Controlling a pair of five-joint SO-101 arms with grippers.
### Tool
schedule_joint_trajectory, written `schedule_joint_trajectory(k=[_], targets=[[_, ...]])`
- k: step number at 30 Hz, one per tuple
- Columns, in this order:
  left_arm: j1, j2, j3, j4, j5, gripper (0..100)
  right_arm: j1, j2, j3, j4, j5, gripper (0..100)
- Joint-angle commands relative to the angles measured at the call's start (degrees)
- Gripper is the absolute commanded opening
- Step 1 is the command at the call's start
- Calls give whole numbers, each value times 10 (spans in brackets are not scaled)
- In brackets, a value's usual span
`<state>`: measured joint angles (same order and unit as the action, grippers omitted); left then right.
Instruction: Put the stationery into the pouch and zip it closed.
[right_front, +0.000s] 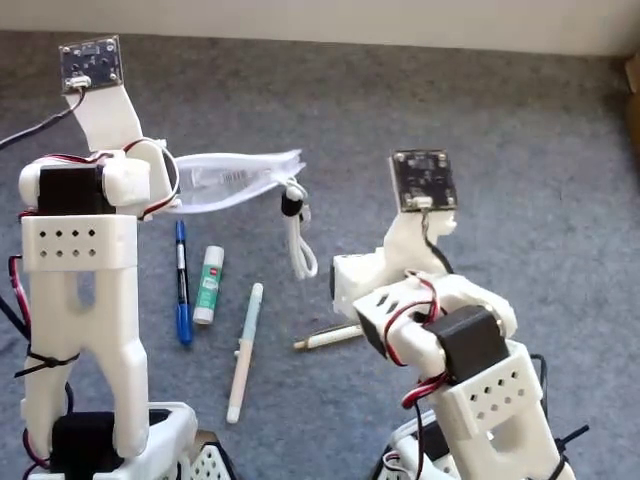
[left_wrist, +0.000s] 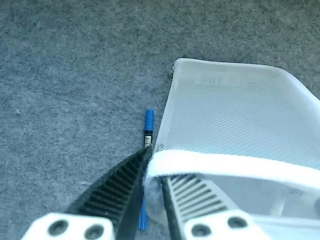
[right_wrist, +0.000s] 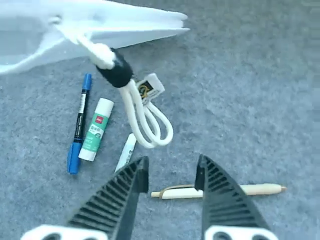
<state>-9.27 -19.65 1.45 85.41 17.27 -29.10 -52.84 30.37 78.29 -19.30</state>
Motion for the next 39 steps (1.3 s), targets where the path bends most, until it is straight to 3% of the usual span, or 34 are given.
schedule_joint_trajectory(k=[1, 12, 24, 32, 39], targets=[[-7, -4, -1, -3, 6, 7, 15, -1, 27, 1, -37, 151], [-7, -4, 0, 0, 6, 7, 17, 16, 96, 1, -117, 152], [-7, -4, 13, -4, 6, 7, 84, 247, 90, -34, -173, 153], [-7, -3, 13, -4, 6, 7, 154, 297, 95, -87, -176, 153], [-7, -3, 14, -4, 6, 7, 161, 356, 92, -109, -176, 153]])
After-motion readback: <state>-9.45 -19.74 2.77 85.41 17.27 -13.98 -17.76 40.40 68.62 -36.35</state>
